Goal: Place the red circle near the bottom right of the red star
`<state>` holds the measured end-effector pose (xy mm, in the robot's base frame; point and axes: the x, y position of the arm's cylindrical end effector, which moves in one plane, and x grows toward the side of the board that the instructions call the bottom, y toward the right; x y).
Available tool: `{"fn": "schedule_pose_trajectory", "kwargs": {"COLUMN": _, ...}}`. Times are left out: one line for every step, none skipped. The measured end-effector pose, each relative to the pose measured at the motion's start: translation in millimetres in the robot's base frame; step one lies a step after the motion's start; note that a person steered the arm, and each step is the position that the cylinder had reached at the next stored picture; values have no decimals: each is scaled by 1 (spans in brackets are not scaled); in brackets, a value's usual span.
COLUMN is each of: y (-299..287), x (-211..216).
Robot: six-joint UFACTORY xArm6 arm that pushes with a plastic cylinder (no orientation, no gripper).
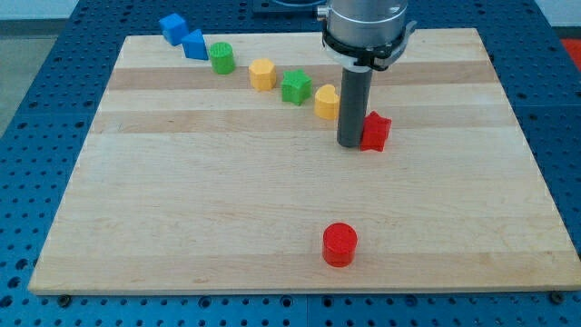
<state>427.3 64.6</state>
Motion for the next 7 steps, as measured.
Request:
{"fn": "schedule_pose_trajectory", "kwargs": {"y": 8, "x": 0}}
{"fn": "schedule_pose_trajectory", "kwargs": {"y": 2, "x": 3}}
{"fn": "schedule_pose_trajectory", "kwargs": {"y": -42, "x": 84}}
{"fn": "schedule_pose_trajectory", "kwargs": {"y": -126, "x": 142}}
{"fn": "schedule_pose_trajectory", "kwargs": {"y": -177, "x": 145}}
{"fn": "schedule_pose_trajectory", "kwargs": {"y": -107, "x": 182}}
{"fn": "schedule_pose_trajectory", "kwargs": {"y": -41, "x": 184}}
